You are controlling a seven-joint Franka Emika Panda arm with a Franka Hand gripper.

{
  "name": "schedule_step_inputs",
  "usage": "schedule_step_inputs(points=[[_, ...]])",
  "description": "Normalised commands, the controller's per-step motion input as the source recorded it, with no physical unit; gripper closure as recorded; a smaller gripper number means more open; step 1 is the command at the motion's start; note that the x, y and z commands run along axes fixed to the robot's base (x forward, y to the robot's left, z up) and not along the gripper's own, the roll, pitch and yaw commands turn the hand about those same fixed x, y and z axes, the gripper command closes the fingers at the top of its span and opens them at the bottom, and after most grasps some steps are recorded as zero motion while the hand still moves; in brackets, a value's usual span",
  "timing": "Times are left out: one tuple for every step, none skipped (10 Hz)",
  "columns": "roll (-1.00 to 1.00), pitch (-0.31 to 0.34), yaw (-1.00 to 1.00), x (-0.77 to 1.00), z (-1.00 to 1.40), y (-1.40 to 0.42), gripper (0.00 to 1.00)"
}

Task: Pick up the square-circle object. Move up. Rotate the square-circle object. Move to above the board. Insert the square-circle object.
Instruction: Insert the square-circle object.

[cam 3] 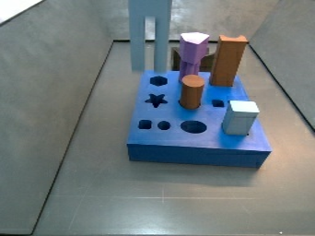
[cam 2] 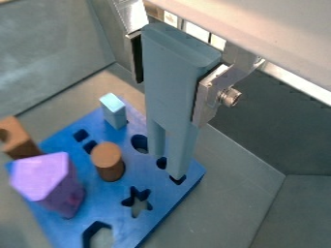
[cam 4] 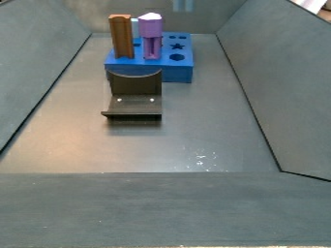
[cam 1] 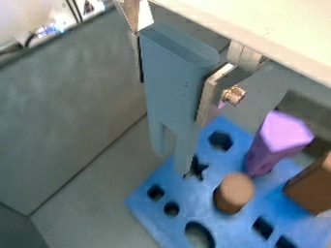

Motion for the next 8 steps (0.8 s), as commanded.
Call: schedule_step_inputs(points=[[0.11,-0.099,0.02,0.0,-0.69,-0.41,1.0],[0.09,-0.066,0.0,0.02,-0.6,-0.35,1.0],[0.04,-0.06,0.0,0.03,-0.51,-0.25,1.0],[0.04,-0.054,0.03,0.01,-0.5,-0.21,1.0],[0.09,-0.009,0.02,0.0,-0.42,-0.15,1.0],[0.25,0.09,0.05,0.0,-0.25,-0.05,1.0],[0.44,0.071,0.09,0.0,-0.19,-0.14,1.0],[0.46,0.0,0.08,0.0,-0.17,-0.14,1.0]])
